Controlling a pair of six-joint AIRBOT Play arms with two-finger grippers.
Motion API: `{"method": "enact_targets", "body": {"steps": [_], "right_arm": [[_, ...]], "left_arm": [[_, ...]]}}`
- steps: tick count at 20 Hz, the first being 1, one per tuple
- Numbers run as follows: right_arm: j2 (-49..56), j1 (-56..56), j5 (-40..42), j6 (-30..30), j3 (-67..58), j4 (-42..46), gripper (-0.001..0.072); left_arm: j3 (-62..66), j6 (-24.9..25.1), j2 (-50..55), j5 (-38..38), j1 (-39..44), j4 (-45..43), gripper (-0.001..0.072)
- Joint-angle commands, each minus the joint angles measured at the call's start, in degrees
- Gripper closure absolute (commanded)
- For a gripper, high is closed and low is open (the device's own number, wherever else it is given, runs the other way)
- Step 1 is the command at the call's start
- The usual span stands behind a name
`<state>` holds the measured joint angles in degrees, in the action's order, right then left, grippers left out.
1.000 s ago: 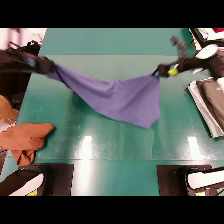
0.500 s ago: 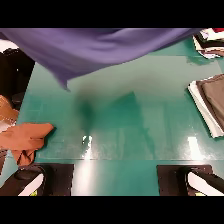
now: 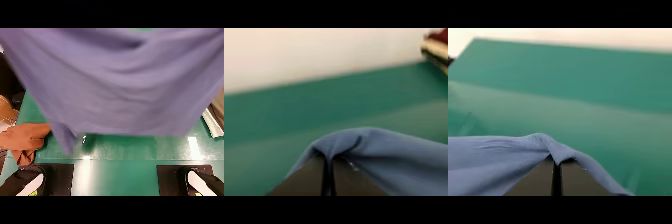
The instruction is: Fold the shirts.
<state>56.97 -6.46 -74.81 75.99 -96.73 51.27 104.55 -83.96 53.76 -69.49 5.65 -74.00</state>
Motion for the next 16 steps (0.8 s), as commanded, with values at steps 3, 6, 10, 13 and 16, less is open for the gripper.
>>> {"method": "enact_targets", "body": {"steps": [3,6,10,13,16], "right_arm": [[11.69,-0.20,2.34,1.44,17.64,4.11,0.0698],[20.96,0.28,6.84,1.44,19.10,6.29,0.0698],[30.16,0.28,7.58,1.55,12.46,6.36,0.0698],[34.42,0.28,5.79,1.60,7.10,6.08,0.0502],[36.09,0.15,1.42,1.57,2.91,5.44,0.0367]], "left_arm": [[-20.96,2.10,14.38,-1.27,-0.02,4.13,0.0681],[-23.87,6.29,26.21,6.54,-0.02,4.81,0.0681],[-20.26,7.91,36.41,16.26,-0.04,9.11,0.0681],[-18.91,7.85,37.66,18.62,-0.48,8.22,0.0442],[-14.82,6.01,37.59,9.42,-3.98,8.04,0.0101]]}}
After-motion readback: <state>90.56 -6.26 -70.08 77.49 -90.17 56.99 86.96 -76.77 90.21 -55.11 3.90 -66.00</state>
